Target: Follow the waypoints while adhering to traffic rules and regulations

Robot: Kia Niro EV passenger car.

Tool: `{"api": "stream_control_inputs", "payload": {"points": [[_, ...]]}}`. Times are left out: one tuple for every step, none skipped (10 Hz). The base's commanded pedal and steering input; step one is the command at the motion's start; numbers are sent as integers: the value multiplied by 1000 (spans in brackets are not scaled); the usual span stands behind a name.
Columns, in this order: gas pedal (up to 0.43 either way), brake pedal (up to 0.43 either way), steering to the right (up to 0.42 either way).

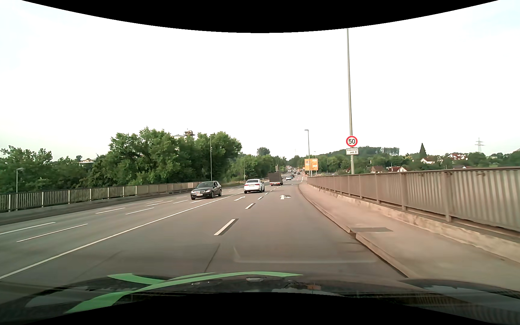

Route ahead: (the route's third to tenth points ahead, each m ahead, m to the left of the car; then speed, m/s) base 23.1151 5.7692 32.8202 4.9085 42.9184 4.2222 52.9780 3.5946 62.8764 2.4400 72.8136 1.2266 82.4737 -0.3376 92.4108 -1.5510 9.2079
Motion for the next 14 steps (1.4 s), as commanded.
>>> {"api": "stream_control_inputs", "payload": {"points": [[177, 0, 4], [189, 0, 4], [197, 0, 4], [209, 0, 5], [209, 0, 5], [220, 0, 5], [220, 0, 6], [220, 0, 6], [220, 0, 8], [220, 0, 8], [220, 0, 8], [220, 0, 8], [220, 0, 8], [209, 0, 8]]}}
